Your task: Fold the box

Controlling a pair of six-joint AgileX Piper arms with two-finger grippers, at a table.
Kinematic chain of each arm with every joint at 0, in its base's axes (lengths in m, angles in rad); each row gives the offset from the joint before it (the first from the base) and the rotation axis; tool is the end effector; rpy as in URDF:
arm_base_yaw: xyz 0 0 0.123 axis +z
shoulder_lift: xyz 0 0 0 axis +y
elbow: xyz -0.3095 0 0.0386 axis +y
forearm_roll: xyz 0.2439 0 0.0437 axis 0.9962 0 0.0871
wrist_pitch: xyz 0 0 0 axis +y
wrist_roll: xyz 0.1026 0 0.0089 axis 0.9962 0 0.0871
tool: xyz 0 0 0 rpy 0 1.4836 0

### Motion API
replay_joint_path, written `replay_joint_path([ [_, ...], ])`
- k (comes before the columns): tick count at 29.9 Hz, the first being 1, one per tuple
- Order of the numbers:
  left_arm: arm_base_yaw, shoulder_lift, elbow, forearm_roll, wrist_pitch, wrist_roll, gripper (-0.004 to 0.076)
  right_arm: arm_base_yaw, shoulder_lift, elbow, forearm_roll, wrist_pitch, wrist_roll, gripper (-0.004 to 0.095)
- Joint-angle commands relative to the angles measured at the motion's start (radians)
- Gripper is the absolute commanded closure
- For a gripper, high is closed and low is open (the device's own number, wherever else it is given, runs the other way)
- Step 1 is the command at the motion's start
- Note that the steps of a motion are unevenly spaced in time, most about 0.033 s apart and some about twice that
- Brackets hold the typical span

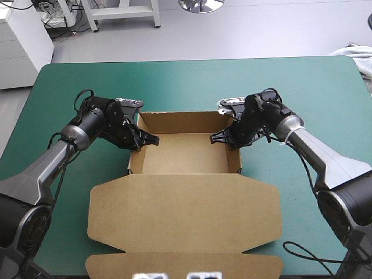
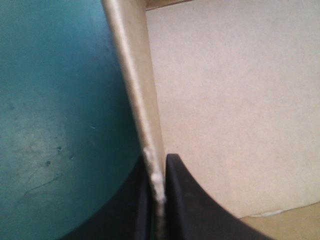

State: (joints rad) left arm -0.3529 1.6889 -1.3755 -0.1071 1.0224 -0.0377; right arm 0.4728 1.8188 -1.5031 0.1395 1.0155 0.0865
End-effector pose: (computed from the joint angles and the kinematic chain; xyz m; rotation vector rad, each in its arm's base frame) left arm 0.3280 -0.1308 0.2950 0.3876 2.8096 -0.2293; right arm 0.3434 0.1893 0.2826 -0.4709 2.8085 0.3086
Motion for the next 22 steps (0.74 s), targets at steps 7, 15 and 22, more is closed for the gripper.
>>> replay_joint_path([
  [7,-0.016,-0.027,-0.024,-0.056,-0.034,0.028,0.0374,0.011,-0.037,-0.071,-0.061,0.048,0.032,0.0566],
  [15,-0.015,-0.027,-0.024,0.001,-0.051,0.019,0.0265,0.011,-0.037,-0.142,-0.17,0.138,0.032,0.0562],
  [22,-0.015,-0.035,-0.026,0.037,-0.06,0.016,0.0265,0.011,-0.037,-0.158,-0.178,0.14,0.032,0.0498],
])
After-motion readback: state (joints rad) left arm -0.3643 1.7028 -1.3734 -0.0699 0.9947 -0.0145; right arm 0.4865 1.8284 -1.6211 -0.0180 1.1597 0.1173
